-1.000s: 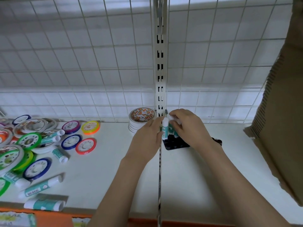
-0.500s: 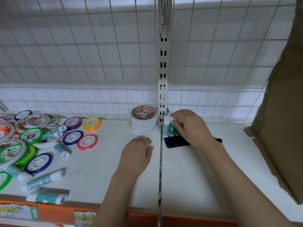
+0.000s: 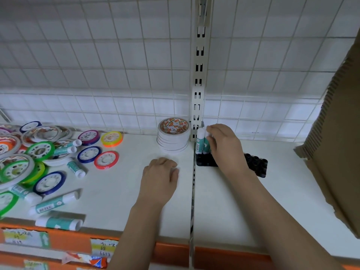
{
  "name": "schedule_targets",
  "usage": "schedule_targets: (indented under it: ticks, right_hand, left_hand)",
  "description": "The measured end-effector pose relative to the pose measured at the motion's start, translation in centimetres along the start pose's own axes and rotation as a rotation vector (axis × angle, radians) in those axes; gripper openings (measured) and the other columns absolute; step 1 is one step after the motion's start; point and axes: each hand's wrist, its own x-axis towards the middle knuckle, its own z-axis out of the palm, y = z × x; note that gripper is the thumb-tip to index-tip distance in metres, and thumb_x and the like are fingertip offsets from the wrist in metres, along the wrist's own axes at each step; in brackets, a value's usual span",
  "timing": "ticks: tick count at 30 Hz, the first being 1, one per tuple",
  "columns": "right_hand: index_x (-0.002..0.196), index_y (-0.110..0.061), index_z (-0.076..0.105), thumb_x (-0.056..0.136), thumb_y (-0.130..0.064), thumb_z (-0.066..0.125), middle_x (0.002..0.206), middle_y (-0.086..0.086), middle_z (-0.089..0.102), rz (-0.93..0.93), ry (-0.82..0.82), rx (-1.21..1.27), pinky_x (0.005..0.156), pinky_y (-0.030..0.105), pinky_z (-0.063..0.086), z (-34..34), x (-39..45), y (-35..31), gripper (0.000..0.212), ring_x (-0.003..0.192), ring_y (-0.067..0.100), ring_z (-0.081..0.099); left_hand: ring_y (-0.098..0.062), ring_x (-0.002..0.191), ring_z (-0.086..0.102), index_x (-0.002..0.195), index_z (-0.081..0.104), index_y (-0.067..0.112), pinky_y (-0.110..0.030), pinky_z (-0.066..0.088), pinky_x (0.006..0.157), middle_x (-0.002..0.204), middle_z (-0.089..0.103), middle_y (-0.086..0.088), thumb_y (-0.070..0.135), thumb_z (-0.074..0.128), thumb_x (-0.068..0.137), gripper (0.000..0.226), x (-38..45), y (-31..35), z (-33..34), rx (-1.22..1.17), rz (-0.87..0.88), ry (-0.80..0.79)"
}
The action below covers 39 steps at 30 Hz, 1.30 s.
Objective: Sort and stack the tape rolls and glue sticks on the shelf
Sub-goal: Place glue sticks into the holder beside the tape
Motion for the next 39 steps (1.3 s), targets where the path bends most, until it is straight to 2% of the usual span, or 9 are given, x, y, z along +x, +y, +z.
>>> schedule_targets:
  ticks: [12,14,18,21,25,28,32,34,39]
  right_hand:
    - [0.100,0.002,0.066,0.075,0.013,0.062,0.098,0.016,0.066,0.029,-0.061,0.007,0.076,0.032,0.049,0.0,0.7,0.0,0.027,0.092,0.034,0.062]
    - [0.104,0.004,0.065,0.072,0.017,0.060,0.103,0.018,0.065,0.019,-0.083,-0.002,0.085,0.036,0.050,0.0,0.6,0.0,0.035,0.101,0.037,0.061]
    - [0.118,0.008,0.058,0.076,0.018,0.057,0.123,0.024,0.057,0.052,-0.126,-0.028,0.104,0.034,0.027,-0.1,0.4,-0.1,0.043,0.125,0.041,0.046]
    - [0.114,0.012,0.058,0.071,0.020,0.061,0.117,0.028,0.059,0.026,-0.090,-0.038,0.101,0.047,0.029,-0.6,0.1,-0.8,0.044,0.118,0.047,0.051]
    - [0.113,0.010,0.059,0.075,0.013,0.058,0.114,0.026,0.061,0.046,-0.033,-0.042,0.100,0.052,0.037,-1.2,-1.0,-3.0,0.038,0.115,0.046,0.053]
    - [0.109,0.007,0.063,0.076,0.006,0.058,0.108,0.023,0.064,0.073,-0.010,-0.067,0.098,0.046,0.042,-0.6,-2.3,-5.3,0.034,0.105,0.042,0.059]
    - [0.097,0.002,0.066,0.075,-0.010,0.041,0.091,0.016,0.065,0.075,-0.133,-0.036,0.074,0.033,0.051,0.6,-3.9,-9.4,0.036,0.081,0.034,0.061]
    - [0.092,0.001,0.067,0.071,-0.012,0.048,0.085,0.016,0.065,0.086,-0.230,-0.050,0.064,0.035,0.054,1.5,-4.8,-11.3,0.031,0.074,0.035,0.062]
    - [0.091,-0.003,0.068,0.072,-0.017,0.059,0.088,0.015,0.066,0.133,-0.378,-0.083,0.064,0.040,0.053,4.1,-6.8,-15.5,0.025,0.075,0.038,0.063]
  left_hand:
    - [-0.031,0.088,0.058,0.092,0.068,0.011,-0.036,0.043,0.074,0.093,0.066,-0.008,0.016,0.060,0.085,0.012,-0.1,-0.2,0.1,-0.006,-0.043,-0.009]
    - [-0.031,0.089,0.058,0.093,0.068,0.011,-0.036,0.043,0.075,0.094,0.066,-0.007,0.016,0.060,0.086,0.012,-0.1,-0.1,0.1,-0.006,-0.044,-0.009]
    - [-0.031,0.094,0.057,0.098,0.068,0.011,-0.035,0.042,0.079,0.100,0.065,-0.007,0.017,0.057,0.088,0.016,0.0,0.1,0.1,-0.002,-0.045,-0.027]
    - [-0.024,0.106,0.051,0.112,0.063,0.016,-0.032,0.037,0.087,0.114,0.060,-0.001,0.024,0.048,0.093,0.026,0.2,0.3,-0.1,0.044,-0.053,-0.074]
    - [-0.017,0.120,0.041,0.127,0.051,0.025,-0.028,0.030,0.093,0.130,0.047,0.007,0.031,0.040,0.096,0.033,0.5,0.4,-1.3,0.096,-0.027,-0.146]
    - [-0.016,0.123,0.037,0.130,0.047,0.025,-0.029,0.028,0.096,0.133,0.043,0.006,0.034,0.042,0.096,0.036,0.0,-0.6,-2.8,0.109,0.014,-0.188]
    - [-0.017,0.126,0.037,0.131,0.046,0.026,-0.031,0.030,0.099,0.135,0.043,0.005,0.036,0.043,0.095,0.037,-1.4,-4.0,-5.3,0.122,-0.003,-0.218]
    - [-0.017,0.125,0.040,0.129,0.048,0.027,-0.032,0.031,0.099,0.133,0.045,0.006,0.037,0.044,0.095,0.036,-2.3,-6.1,-6.6,0.113,-0.020,-0.215]
    - [-0.019,0.119,0.043,0.126,0.049,0.025,-0.033,0.037,0.096,0.127,0.050,0.004,0.037,0.044,0.095,0.034,-4.7,-11.5,-9.8,0.103,-0.043,-0.224]
